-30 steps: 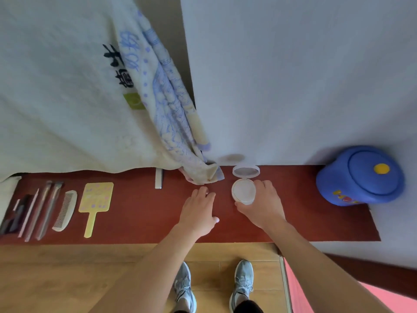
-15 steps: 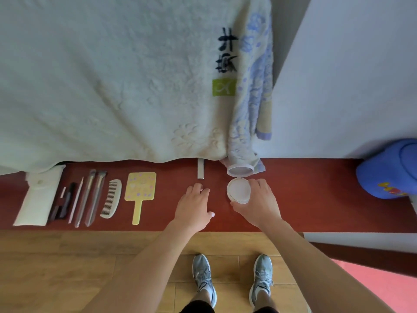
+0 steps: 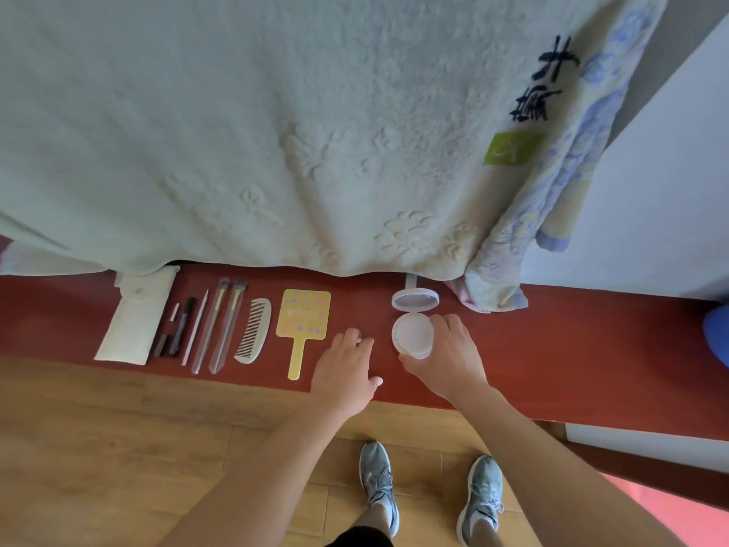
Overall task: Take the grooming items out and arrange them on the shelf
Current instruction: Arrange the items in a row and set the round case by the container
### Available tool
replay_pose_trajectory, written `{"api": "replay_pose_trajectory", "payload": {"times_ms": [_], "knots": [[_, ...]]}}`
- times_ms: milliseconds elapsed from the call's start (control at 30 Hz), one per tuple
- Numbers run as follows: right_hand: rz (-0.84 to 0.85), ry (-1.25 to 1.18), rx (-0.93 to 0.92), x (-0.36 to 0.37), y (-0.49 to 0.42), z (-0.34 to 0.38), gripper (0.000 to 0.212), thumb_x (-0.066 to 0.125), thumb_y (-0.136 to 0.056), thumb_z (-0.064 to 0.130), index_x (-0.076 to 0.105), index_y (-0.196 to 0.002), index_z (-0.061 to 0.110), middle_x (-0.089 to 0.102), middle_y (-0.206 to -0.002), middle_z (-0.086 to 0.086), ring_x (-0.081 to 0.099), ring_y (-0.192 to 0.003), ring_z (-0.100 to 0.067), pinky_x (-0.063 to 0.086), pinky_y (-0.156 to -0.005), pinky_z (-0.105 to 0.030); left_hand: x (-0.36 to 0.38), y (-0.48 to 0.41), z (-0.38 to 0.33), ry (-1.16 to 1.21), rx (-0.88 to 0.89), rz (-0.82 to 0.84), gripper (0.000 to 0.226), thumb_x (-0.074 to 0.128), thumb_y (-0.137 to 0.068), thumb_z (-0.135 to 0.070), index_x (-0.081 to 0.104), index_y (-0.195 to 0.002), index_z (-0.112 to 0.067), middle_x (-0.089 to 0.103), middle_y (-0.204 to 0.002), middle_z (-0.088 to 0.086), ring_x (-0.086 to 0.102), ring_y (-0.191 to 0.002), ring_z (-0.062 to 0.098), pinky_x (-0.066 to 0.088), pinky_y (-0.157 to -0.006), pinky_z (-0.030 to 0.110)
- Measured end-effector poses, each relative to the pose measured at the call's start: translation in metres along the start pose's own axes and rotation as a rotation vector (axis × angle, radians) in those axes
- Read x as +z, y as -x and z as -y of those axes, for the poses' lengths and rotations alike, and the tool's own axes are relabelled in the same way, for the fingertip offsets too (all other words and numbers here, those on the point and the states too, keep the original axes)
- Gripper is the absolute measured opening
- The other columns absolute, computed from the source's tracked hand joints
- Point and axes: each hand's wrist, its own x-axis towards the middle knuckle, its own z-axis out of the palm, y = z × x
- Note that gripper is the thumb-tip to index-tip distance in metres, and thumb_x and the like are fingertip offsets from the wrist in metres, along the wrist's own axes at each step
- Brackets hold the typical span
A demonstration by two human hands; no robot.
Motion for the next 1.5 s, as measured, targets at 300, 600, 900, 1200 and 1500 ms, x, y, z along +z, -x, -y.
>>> {"api": "replay_pose_trajectory", "payload": {"times_ms": [300,600,900,1200,1500], "knots": [[0.027,-0.022,-0.040,0.024,-0.004,0.031,0.072,0.076,-0.066,0.054,0.047,-0.120,0.017,0.046,-0.116,0.001,0.048,-0.106,-0.018,0.044,-0.086,-0.028,-0.003,0.015,0.029,0.056,-0.102,-0.012,0.055,0.064,-0.091,-0.044,0.049,-0.136,-0.017,0.045,-0.133,-0.002,0.044,-0.122,0.016,0.050,-0.090,0.029],[0.026,-0.032,-0.060,0.039,-0.008,0.053,0.070,0.076,-0.066,0.055,0.048,-0.117,0.017,0.047,-0.112,0.001,0.049,-0.106,-0.018,0.044,-0.085,-0.028,-0.006,0.021,0.042,0.074,-0.142,-0.020,0.056,0.063,-0.091,-0.045,0.049,-0.137,-0.017,0.045,-0.136,-0.001,0.043,-0.126,0.015,0.050,-0.091,0.030],[-0.010,-0.028,-0.056,0.047,-0.010,0.066,0.065,0.076,-0.066,0.054,0.051,-0.112,0.015,0.048,-0.108,0.000,0.050,-0.103,-0.019,0.043,-0.084,-0.027,-0.007,0.023,0.042,0.083,-0.143,-0.043,0.057,0.063,-0.091,-0.047,0.048,-0.138,-0.018,0.047,-0.136,-0.003,0.045,-0.126,0.014,0.050,-0.092,0.029],[-0.043,0.015,-0.044,0.051,-0.007,0.069,0.069,0.075,-0.064,0.061,0.053,-0.109,0.013,0.051,-0.105,-0.002,0.053,-0.098,-0.022,0.049,-0.081,-0.032,-0.005,0.024,0.041,0.092,-0.149,-0.049,0.057,0.063,-0.091,-0.046,0.047,-0.137,-0.017,0.047,-0.133,-0.004,0.046,-0.124,0.014,0.050,-0.092,0.029],[-0.035,0.052,-0.026,0.053,-0.004,0.071,0.071,0.071,-0.067,0.064,0.050,-0.112,0.014,0.049,-0.108,-0.002,0.051,-0.100,-0.021,0.049,-0.079,-0.032,-0.005,0.024,0.041,0.095,-0.162,-0.047,0.057,0.064,-0.090,-0.047,0.047,-0.137,-0.018,0.047,-0.132,-0.004,0.046,-0.124,0.013,0.050,-0.091,0.028]]}}
